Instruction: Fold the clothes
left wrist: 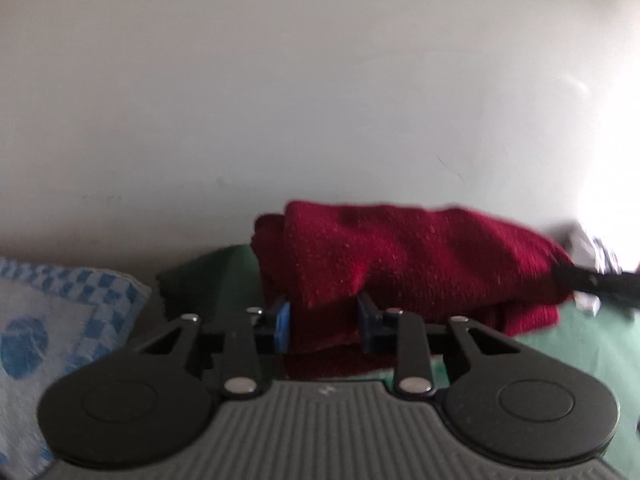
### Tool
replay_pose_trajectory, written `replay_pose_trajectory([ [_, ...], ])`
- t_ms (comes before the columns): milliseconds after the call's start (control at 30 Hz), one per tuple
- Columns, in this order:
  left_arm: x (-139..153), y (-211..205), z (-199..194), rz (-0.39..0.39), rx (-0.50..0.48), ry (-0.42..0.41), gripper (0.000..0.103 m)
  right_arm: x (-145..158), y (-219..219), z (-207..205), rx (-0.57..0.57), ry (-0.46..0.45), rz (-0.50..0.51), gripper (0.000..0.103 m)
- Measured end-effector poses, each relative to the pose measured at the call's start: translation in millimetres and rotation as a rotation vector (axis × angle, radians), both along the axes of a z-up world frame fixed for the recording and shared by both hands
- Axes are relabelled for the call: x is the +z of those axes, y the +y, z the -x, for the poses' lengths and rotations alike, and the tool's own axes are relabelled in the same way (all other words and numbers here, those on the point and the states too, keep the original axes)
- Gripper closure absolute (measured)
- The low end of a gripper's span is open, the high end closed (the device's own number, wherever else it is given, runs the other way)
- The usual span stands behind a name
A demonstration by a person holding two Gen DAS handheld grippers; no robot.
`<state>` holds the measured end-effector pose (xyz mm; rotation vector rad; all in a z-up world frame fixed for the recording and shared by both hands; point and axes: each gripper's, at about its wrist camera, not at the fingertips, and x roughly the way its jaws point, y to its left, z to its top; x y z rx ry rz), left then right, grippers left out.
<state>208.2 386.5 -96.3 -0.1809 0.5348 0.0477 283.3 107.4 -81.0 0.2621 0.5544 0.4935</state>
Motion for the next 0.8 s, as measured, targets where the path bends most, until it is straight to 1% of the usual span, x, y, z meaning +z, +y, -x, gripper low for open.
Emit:
replay_pose_trajectory([
  [100,-8.8,-4.9,3.3,-0.032,-0.04,0.03,0.072,-14.6,-1.1,-3.7,0.008,0.019,0.005,0.088],
  [167,-7.3,-7.3,8.4,-0.048,-0.046,0.034,0.072,-24.3,-1.8,-6.2,0.013,0.031,0.009,0.088],
  [233,-0.6,-9.8,11.8,-0.063,-0.047,0.028,0.072,-21.1,-4.5,-5.5,0.016,0.028,0.008,0.083],
  [267,3.3,-11.2,12.9,-0.07,-0.048,0.024,0.072,-18.4,-6.0,-4.8,0.018,0.025,0.007,0.079],
  [300,7.4,-13.6,14.7,-0.085,-0.052,0.02,0.072,-15.5,-6.8,-2.6,0.007,0.017,0.015,0.061],
  [333,9.7,-16.2,16.0,-0.105,-0.056,0.017,0.071,-12.4,-9.2,-1.9,-0.011,0.004,0.019,0.046],
  [367,9.2,-17.5,15.5,-0.121,-0.054,0.016,0.067,-14.8,-13.7,4.4,-0.029,-0.013,0.01,0.043],
  [433,10.2,-18.5,16.0,-0.131,-0.052,0.014,0.066,-8.0,-20.7,15.7,-0.055,-0.052,-0.027,0.047],
  [467,11.2,-18.3,16.6,-0.131,-0.045,0.012,0.061,-3.2,-22.0,20.8,-0.064,-0.077,-0.047,0.049],
  [500,12.4,-17.7,17.2,-0.129,-0.032,0.011,0.06,0.9,-19.8,24.6,-0.06,-0.102,-0.056,0.053],
  [533,13.5,-17.0,17.8,-0.128,-0.018,0.009,0.06,3.5,-13.2,26.3,-0.038,-0.118,-0.042,0.056],
  [567,14.6,-16.4,18.4,-0.126,-0.005,0.007,0.055,-1.6,-2.7,21.2,-0.006,-0.117,-0.007,0.059],
  [600,16.3,-16.1,20.3,-0.126,0.01,0.008,0.051,-9.0,9.4,14.2,0.022,-0.091,0.049,0.063],
  [633,18.7,-16.2,23.8,-0.128,0.028,0.012,0.05,-17.5,21.5,6.3,0.044,-0.035,0.122,0.063],
  [667,21.1,-16.2,27.3,-0.13,0.046,0.016,0.049,-23.5,27.9,1.0,0.049,0.001,0.161,0.063],
  [700,25.0,-16.7,34.4,-0.133,0.07,0.014,0.043,-21.4,26.9,1.8,0.035,-0.009,0.157,0.062],
  [733,30.0,-17.7,46.5,-0.137,0.102,0.004,0.036,-11.2,22.6,6.5,0.026,-0.035,0.142,0.062],
  [767,33.9,-19.2,60.8,-0.144,0.138,-0.005,0.021,0.2,15.6,13.8,0.014,-0.065,0.112,0.058],
  [800,37.2,-22.3,78.9,-0.15,0.176,-0.013,0.012,12.4,6.1,23.9,0.008,-0.085,0.08,0.053],
])
